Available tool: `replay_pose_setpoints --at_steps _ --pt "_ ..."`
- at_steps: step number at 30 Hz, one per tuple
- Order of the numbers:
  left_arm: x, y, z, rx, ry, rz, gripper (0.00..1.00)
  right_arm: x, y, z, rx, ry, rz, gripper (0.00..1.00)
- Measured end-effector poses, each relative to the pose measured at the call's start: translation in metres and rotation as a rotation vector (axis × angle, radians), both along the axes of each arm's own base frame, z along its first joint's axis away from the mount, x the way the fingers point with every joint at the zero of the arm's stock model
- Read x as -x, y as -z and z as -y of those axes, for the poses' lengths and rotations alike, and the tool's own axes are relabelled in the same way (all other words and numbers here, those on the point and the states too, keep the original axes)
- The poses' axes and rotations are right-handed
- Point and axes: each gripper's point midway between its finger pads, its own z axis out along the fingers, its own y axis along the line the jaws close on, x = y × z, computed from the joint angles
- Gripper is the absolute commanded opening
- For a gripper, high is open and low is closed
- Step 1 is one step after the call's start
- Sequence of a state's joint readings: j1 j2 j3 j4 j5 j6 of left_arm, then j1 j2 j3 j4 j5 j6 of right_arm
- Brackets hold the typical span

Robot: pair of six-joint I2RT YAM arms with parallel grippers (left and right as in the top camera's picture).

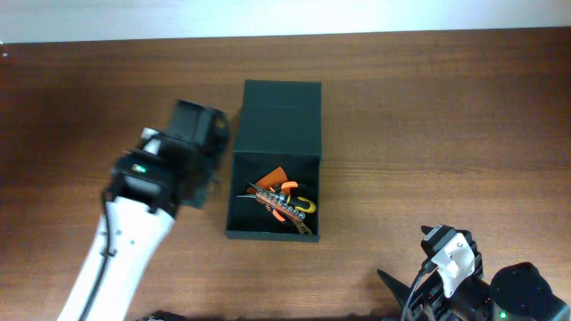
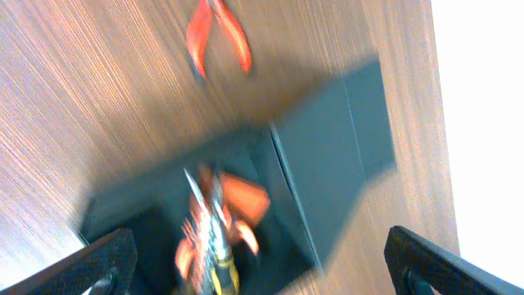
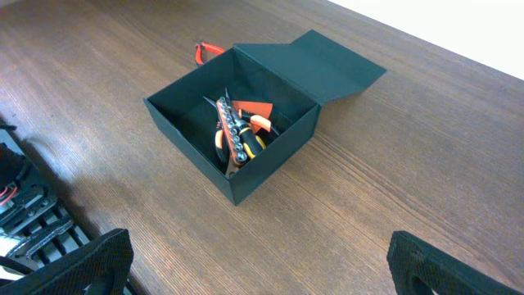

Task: Pack container
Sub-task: 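Release the socket rail and move the left gripper to the red pliers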

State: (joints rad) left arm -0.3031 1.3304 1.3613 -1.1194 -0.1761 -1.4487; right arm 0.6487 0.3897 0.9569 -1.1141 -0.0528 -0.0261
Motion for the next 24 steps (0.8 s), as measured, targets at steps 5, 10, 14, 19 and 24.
replay_pose_setpoints --at_steps 5,10,14,19,24 --pt "-0.018 0.018 -0.063 -0.102 0.000 -0.097 0.99 0.000 0.000 0.000 0.000 0.000 0.000 0.99" --pt "-0.017 0.065 -0.098 -0.086 0.003 -0.292 0.99 0.000 0.000 0.000 0.000 0.000 0.001 0.99" --pt "-0.020 0.102 -0.105 -0.059 0.032 -0.410 0.99 0.000 0.000 0.000 0.000 0.000 0.000 0.99" --pt "-0.036 0.139 -0.100 -0.030 0.069 -0.451 0.99 0.000 0.000 0.000 0.000 0.000 0.001 0.99" --pt "-0.055 0.172 -0.093 0.011 0.093 -0.406 0.99 0.000 0.000 0.000 0.000 0.000 0.000 0.99"
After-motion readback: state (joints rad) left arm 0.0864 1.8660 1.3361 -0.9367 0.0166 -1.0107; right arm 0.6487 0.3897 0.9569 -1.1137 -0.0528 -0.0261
